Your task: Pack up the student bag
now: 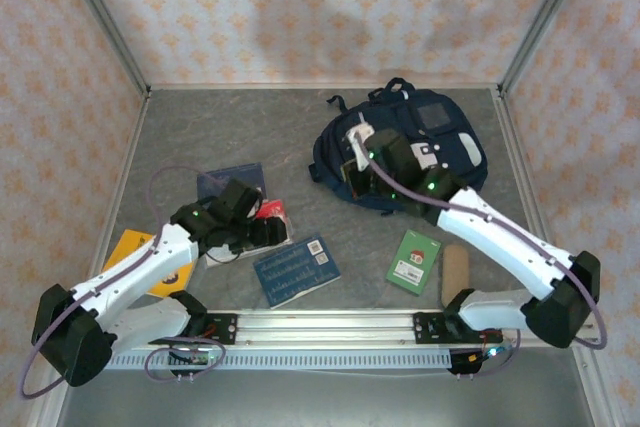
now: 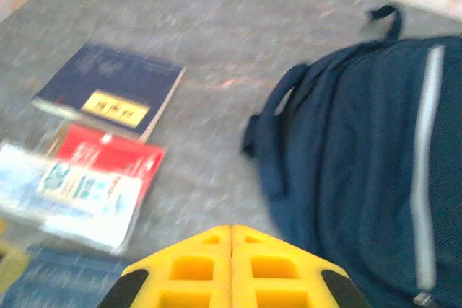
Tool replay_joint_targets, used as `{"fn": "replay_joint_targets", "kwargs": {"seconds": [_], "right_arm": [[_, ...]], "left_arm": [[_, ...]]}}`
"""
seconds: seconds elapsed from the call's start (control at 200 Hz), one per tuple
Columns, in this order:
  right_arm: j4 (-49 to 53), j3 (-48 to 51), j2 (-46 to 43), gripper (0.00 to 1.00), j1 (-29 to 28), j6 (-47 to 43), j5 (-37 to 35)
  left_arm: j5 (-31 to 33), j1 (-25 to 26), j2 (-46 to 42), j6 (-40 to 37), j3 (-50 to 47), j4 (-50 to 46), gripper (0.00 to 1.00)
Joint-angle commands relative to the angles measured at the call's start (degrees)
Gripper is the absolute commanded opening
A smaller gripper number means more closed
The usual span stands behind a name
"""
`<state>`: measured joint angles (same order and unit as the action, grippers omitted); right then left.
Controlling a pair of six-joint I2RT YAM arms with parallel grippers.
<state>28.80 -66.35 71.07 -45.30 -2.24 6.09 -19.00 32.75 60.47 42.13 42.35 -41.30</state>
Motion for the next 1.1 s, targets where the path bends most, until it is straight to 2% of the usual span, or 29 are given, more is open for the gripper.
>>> {"fn": "replay_joint_targets", "kwargs": {"seconds": [0.0,0.06,0.115,0.2,0.27,0.315,0.35,0.44,0.55,0.601,0.656,0.691,0.726,0.761,0.796,0.821,0.851,0.926,1.031,1.096], "right_arm": [[9.35,5.57,-2.1,0.0,-6.78,5.73,-4.15],[11.16,7.68,-2.58,0.0,-10.56,6.8,-5.13],[13.4,8.89,-2.23,0.0,-13.6,10.19,-10.11],[16.15,9.31,-2.4,0.0,-13.82,16.77,-13.21],[18.51,10.43,-4.23,0.0,-13.31,28.73,-22.2],[19.21,11.63,-6.0,0.0,-13.26,32.38,-23.78],[16.26,14.4,-8.98,0.0,-12.91,31.94,-20.32],[3.71,22.7,-15.01,0.0,-12.47,27.59,-4.1],[1.9,25.52,-12.33,0.0,-12.54,28.2,7.34],[1.75,26.14,-10.25,0.0,-12.91,28.9,10.69],[1.7,26.68,-9.09,0.0,-13.85,30.3,10.7],[1.68,26.99,-9.02,0.09,-14.19,31.23,9.61],[1.6,27.54,-9.2,0.27,-14.23,33.46,7.34],[1.37,28.02,-9.27,0.31,-14.28,35.17,6.09],[1.19,28.35,-9.2,0.28,-14.21,35.16,6.13],[1.28,28.82,-9.07,0.21,-14.28,34.95,5.59],[1.86,29.16,-8.83,0.0,-14.29,35.38,4.71],[3.07,30.12,-8.23,0.0,-14.29,36.3,3.99],[0.73,32.66,-8.04,0.0,-14.26,36.7,10.22],[1.64,33.34,-6.86,0.0,-14.37,37.5,12.29]], "left_arm": [[1.0,1.71,0.2,0.93,-3.12,-0.35,0.73],[0.71,2.67,1.01,1.11,-4.38,0.6,0.71],[0.57,3.44,2.15,1.03,-5.17,1.33,0.7],[0.28,4.58,4.49,0.85,-5.77,2.38,0.66],[-0.06,5.66,6.1,0.76,-6.18,3.68,0.63],[-0.07,6.51,7.5,0.91,-6.39,4.4,0.61],[-0.11,7.14,8.45,1.09,-6.55,5.06,0.6],[-0.63,8.53,11.36,1.84,-7.06,7.48,0.58],[-1.29,10.4,15.45,2.99,-6.9,10.89,0.56],[-1.38,11.23,17.47,3.45,-6.38,12.3,0.55],[-1.52,12.06,19.73,4.06,-5.82,14.31,0.55],[-1.63,12.5,21.38,4.48,-5.31,15.54,0.55],[-1.8,12.85,23.2,4.94,-4.58,16.56,0.55],[-2.06,13.16,25.04,5.37,-3.7,17.55,0.54],[-2.28,13.48,26.81,5.86,-2.62,18.31,0.54],[-2.36,13.65,27.92,6.17,-1.73,18.7,0.53],[-2.53,13.93,29.02,6.63,-0.67,19.43,0.53],[-3.37,14.43,30.72,7.23,1.94,20.81,0.53],[-2.68,14.52,29.41,5.53,5.71,18.09,0.54],[-0.67,14.4,27.59,2.52,8.22,14.0,0.58]]}}
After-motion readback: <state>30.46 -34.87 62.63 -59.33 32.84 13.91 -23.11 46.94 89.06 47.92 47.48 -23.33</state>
